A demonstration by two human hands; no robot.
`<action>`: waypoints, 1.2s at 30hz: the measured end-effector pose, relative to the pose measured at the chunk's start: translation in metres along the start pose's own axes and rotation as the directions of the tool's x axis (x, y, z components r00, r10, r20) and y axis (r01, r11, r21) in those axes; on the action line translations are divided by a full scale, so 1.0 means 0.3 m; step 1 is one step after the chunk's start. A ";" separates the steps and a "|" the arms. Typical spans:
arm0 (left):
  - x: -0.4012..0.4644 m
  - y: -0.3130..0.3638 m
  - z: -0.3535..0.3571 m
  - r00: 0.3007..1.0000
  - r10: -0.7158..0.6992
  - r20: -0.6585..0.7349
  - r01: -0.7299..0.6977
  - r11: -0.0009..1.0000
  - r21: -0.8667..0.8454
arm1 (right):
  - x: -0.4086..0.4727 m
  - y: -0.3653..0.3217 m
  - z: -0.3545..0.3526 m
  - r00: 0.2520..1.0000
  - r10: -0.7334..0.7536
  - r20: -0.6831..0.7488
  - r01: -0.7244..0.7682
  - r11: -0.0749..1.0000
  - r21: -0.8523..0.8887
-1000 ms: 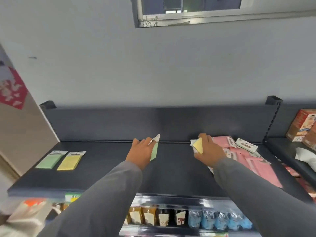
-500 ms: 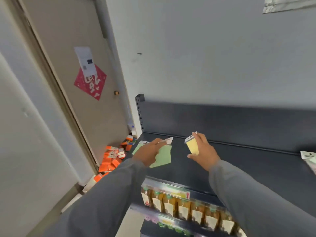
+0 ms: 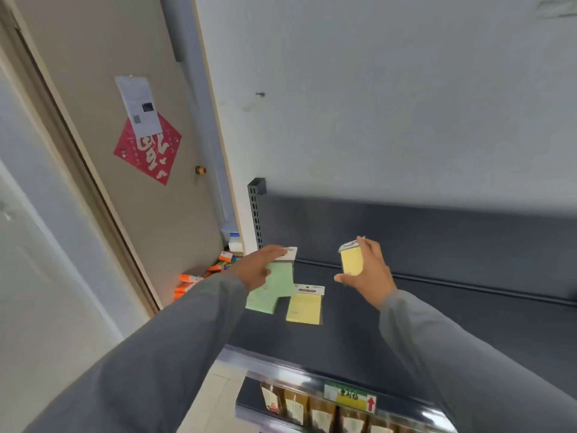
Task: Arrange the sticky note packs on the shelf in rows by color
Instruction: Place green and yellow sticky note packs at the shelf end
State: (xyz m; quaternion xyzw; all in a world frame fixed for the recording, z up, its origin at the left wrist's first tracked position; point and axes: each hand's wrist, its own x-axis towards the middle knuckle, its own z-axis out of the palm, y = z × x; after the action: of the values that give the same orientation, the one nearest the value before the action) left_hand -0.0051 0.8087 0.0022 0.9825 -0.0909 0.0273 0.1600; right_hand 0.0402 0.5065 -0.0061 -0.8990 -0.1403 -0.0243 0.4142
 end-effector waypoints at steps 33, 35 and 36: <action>0.059 -0.229 0.259 0.995 -0.046 0.094 0.035 0.992 0.119 | -0.388 -0.139 0.438 0.953 0.243 0.180 -0.261 0.962 0.085; -0.027 -0.221 0.267 0.994 -0.049 0.101 0.035 0.989 0.141 | -0.394 -0.158 0.442 0.956 0.204 0.213 -0.200 0.979 -0.040; -0.062 -0.220 0.271 0.992 -0.053 0.110 0.035 0.987 0.155 | -0.397 -0.164 0.444 0.956 0.191 0.224 -0.171 0.980 -0.104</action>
State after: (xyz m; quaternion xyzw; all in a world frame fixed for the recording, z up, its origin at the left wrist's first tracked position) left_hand -0.0090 0.8474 -0.0967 0.9936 -0.0757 -0.0256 0.0794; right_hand -0.0972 0.6094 -0.0761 -0.9212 -0.1037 0.1134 0.3575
